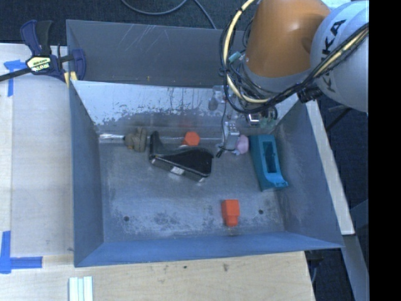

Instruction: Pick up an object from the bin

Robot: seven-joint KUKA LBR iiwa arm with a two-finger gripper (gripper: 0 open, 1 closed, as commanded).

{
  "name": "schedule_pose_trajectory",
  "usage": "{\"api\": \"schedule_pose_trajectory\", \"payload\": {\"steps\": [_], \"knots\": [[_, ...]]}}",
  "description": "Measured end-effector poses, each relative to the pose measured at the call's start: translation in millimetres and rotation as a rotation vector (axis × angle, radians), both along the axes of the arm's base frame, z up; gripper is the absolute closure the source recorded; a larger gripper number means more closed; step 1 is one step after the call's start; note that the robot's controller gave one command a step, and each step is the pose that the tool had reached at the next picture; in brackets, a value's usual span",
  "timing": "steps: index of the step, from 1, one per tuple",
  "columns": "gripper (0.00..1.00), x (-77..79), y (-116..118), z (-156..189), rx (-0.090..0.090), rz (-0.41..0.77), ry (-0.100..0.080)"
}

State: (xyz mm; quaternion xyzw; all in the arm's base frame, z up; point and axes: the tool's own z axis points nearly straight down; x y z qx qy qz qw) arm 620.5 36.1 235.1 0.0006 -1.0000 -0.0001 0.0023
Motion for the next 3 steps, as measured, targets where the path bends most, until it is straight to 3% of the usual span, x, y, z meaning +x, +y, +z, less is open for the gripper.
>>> {"api": "schedule_pose_trajectory", "payload": {"steps": [1,2,3], "knots": [[0.00,1.3,0,5,0.000,-0.001,-0.009],[0.00,-11.4,5,-42,0.000,-0.034,-0.012],[0.00,-17.9,8,-82,0.000,-0.038,-0.002]]}}
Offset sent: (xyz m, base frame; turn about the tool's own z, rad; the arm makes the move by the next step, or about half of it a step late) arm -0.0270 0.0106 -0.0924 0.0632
